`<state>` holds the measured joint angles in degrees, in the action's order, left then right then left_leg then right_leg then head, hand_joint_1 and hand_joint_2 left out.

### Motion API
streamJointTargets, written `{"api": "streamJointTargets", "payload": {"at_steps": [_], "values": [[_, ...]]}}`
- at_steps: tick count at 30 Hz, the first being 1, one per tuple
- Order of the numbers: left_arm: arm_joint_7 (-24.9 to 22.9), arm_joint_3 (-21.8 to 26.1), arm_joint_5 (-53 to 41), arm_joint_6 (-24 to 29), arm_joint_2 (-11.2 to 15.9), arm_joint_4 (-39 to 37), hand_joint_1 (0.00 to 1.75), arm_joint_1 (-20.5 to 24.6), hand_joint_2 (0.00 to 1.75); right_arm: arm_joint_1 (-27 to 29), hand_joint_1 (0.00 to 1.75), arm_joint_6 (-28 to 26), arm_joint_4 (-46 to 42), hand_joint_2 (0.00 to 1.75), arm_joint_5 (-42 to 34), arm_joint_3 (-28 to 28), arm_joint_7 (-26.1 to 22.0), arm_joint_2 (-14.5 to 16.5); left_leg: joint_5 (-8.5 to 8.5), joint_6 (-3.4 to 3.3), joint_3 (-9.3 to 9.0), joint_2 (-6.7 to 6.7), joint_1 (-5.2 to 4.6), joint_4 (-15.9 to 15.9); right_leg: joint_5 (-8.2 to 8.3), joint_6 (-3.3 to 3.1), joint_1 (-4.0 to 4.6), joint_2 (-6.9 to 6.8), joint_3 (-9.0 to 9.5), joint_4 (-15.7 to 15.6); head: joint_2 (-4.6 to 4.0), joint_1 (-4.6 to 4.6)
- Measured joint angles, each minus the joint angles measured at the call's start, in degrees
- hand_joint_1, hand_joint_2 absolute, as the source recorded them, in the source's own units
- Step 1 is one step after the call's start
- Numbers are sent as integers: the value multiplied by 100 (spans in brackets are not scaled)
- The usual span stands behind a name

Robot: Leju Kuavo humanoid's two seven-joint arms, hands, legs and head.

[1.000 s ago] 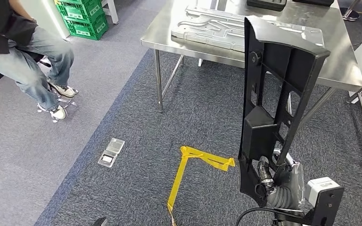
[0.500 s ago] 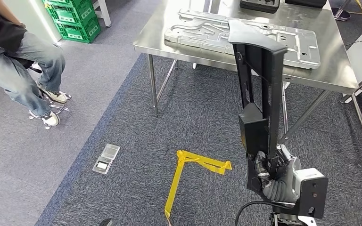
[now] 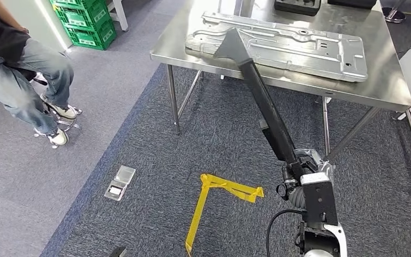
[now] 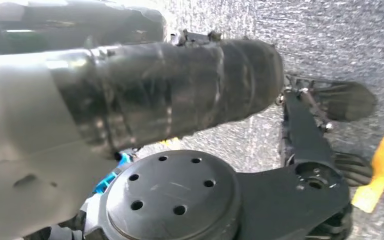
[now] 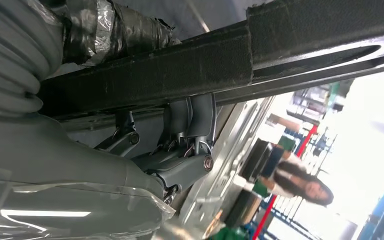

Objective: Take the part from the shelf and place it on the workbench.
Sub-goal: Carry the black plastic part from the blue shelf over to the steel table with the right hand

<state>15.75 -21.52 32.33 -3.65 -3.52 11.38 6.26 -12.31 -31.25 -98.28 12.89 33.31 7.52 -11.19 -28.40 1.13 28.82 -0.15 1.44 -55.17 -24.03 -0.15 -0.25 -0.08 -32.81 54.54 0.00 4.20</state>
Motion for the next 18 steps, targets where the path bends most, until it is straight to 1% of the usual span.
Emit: {"api": "streamJointTargets", "payload": {"at_steps": [1,2,3,4,5,6,7,8,9,10,11,12,13,15,16,17,18], "values": [[4,-21,-10,-1,0,0,0,5,0,-48,175,-7,69,175,87,6,21,46,-48,28,10,6,1,-75,1,-33,-8,5,51,-53,0,7],[7,-43,-19,-2,2,1,0,9,0,-103,175,-12,140,175,153,12,35,96,-143,44,90,8,-4,-275,0,-67,-16,8,109,-106,0,16],[10,-64,-23,-3,13,1,0,11,0,-154,175,-18,216,175,205,19,39,151,-273,47,257,7,-8,-603,-12,-95,-18,5,161,-136,0,25],[10,-83,-27,-4,27,1,0,10,0,-199,175,-27,290,175,254,26,39,198,-420,46,500,5,-14,-1019,-38,-121,-8,5,198,-146,0,32],[10,-97,-32,-5,52,1,0,2,0,-226,175,-38,361,175,308,34,39,238,-532,44,756,6,-18,-1415,-70,-140,5,5,229,-144,0,34],[10,-110,-38,-5,80,1,0,-11,0,-238,175,-53,431,175,370,44,39,274,-543,42,959,6,-20,-1671,-108,-150,19,8,267,-141,0,36],[11,-127,-44,-6,103,1,0,-29,0,-247,175,-71,500,175,426,52,39,312,-434,38,1061,6,-21,-1712,-151,-155,30,14,314,-139,0,36],[14,-149,-48,-6,125,1,0,-44,0,-269,175,-89,568,175,475,60,38,355,-216,30,1046,6,-21,-1520,-198,-153,37,23,371,-134,0,36],[16,-174,-51,-5,138,1,0,-52,0,-303,175,-103,633,175,512,67,38,401,71,17,934,6,-23,-1148,-250,-145,41,34,434,-129,0,37],[17,-197,-54,-5,145,-1,0,-54,0,-349,175,-118,694,175,541,71,34,442,293,3,780,1,-32,-752,-308,-125,52,43,478,-119,0,35],[16,-216,-54,-5,152,-2,0,-44,0,-395,175,-134,744,175,568,75,31,474,408,-21,631,-1,-40,-412,-368,-97,63,55,508,-104,0,33],[15,-230,-54,-4,157,-3,0,-35,0,-432,175,-155,789,175,613,79,21,499,439,-45,529,-4,-51,-200,-415,-65,70,58,528,-102,0,27],[13,-243,-55,-4,160,-4,0,-28,0,-459,175,-189,832,175,689,83,3,521,389,-77,475,-9,-60,-109,-442,-29,77,60,550,-82,0,26],[15,-266,-67,-3,162,-3,0,-22,0,-490,175,-311,905,175,993,95,-61,569,329,-141,427,-13,-49,-67,-479,25,72,59,588,-50,0,23],[17,-282,-77,-2,158,-3,0,-23,0,-511,175,-405,936,175,1245,102,-104,595,307,-173,402,-17,-37,-62,-518,56,70,53,562,41,0,21],[19,-302,-90,0,141,-2,0,-23,0,-537,175,-512,962,175,1596,107,-146,621,285,-199,373,-18,-24,-61,-600,89,61,46,443,238,0,15],[21,-324,-107,2,118,-2,0,-22,0,-563,175,-598,985,175,2020,106,-179,648,259,-219,345,-21,-17,-60,-710,129,46,38,244,559,0,11]]}}
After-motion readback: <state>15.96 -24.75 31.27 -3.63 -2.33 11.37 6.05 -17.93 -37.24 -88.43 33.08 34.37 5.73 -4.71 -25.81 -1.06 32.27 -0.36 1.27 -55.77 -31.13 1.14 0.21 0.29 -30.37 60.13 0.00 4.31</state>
